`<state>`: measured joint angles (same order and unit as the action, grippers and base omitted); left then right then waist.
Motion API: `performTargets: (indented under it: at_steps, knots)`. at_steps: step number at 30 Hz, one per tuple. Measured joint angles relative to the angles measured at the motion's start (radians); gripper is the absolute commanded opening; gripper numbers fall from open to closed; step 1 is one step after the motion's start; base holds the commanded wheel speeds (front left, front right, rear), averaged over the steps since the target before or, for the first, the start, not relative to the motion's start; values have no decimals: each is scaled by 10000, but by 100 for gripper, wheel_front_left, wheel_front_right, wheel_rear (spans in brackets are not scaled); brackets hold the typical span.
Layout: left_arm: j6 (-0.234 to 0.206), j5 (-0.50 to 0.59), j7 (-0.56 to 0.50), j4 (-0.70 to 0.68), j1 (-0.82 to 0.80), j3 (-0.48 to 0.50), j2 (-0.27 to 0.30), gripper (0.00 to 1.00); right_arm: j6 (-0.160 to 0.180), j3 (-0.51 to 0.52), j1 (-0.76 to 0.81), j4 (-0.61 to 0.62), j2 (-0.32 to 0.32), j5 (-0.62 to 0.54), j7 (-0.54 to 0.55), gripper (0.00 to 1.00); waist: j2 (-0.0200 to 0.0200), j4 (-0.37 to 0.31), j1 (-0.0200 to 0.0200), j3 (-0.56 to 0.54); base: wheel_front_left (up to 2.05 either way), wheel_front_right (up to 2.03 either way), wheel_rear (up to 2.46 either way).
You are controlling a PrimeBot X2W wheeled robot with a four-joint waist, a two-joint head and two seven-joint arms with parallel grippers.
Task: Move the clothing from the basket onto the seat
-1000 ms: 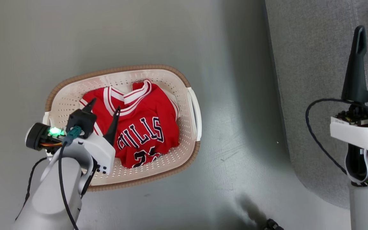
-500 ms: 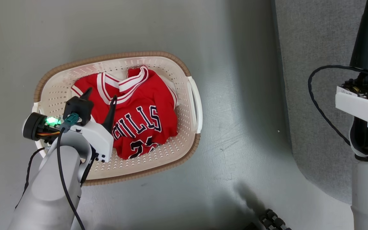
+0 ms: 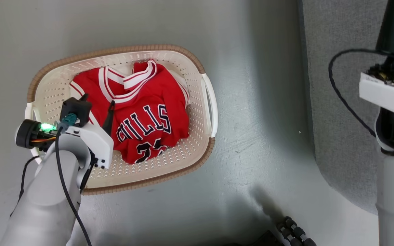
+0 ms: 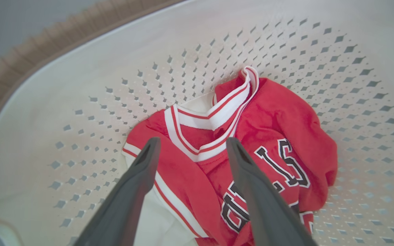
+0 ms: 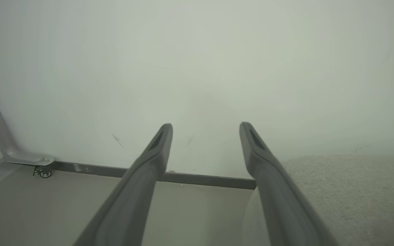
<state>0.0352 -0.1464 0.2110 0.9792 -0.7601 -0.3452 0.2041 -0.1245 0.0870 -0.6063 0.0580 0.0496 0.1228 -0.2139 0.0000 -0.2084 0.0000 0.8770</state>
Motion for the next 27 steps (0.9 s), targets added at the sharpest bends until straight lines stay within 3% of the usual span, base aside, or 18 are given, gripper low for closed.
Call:
performTargets:
  at_steps: [10,27]
  knots:
    - [-104,-123,-100,366,-546,198,-46,100,0,-640,-832,15,79,-75,228,100,0,-15,0,339,0,0,0]
    - [-90,-268,-171,1039,-859,184,-453,100,0,-635,-1176,-236,228,-167,274,100,0,52,0,529,0,0,0]
